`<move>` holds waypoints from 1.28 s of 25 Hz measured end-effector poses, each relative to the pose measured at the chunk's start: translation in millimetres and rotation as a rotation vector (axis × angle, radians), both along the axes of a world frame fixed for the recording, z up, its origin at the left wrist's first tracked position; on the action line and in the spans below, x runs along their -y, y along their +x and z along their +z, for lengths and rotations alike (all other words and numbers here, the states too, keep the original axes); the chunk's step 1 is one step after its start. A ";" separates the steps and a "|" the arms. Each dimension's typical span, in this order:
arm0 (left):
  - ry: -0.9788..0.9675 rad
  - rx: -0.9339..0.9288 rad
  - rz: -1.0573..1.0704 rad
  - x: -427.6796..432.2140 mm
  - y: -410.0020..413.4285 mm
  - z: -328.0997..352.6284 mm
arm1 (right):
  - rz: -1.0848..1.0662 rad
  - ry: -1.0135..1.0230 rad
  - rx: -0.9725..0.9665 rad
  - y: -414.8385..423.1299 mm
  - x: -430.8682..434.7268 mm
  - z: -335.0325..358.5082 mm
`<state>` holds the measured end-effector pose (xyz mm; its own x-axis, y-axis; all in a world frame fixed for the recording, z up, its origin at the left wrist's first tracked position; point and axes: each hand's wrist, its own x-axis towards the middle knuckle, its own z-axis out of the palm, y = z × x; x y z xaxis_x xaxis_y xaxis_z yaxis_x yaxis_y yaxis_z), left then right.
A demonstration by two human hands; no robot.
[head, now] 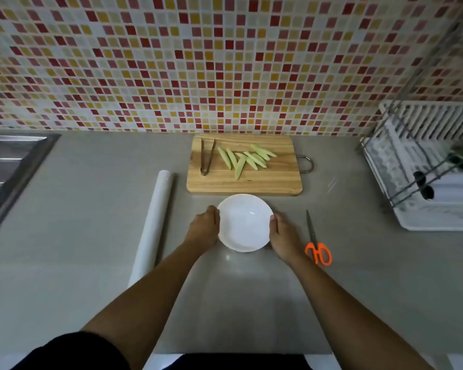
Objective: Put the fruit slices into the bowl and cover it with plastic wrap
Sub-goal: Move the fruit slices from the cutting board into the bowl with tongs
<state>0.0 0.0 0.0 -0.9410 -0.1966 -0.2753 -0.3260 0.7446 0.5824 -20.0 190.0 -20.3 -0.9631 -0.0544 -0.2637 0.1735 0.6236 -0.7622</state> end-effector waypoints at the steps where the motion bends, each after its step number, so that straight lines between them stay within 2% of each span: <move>1: 0.001 -0.016 -0.004 0.9 1.0 -3.1 | -0.017 0.014 -0.024 0.7 0.0 -2.3; 4: -0.032 -0.030 -0.028 2.2 2.9 -9.6 | -0.002 0.070 -0.046 2.0 1.0 -5.4; 17: -0.103 -0.053 -0.058 6.0 -45.6 -16.6 | -0.002 0.057 -0.017 -44.9 2.7 -5.4; 23: -0.090 -0.204 0.169 27.3 -97.3 -0.7 | -0.003 0.057 -0.061 -45.7 -2.6 -11.4; 27: -0.275 -0.036 0.139 46.3 -151.1 -5.8 | -0.051 0.023 -0.030 -48.3 1.3 -13.3; 32: -0.266 0.051 0.245 42.6 -183.6 -26.7 | -0.140 0.020 -0.032 -48.5 6.3 -22.3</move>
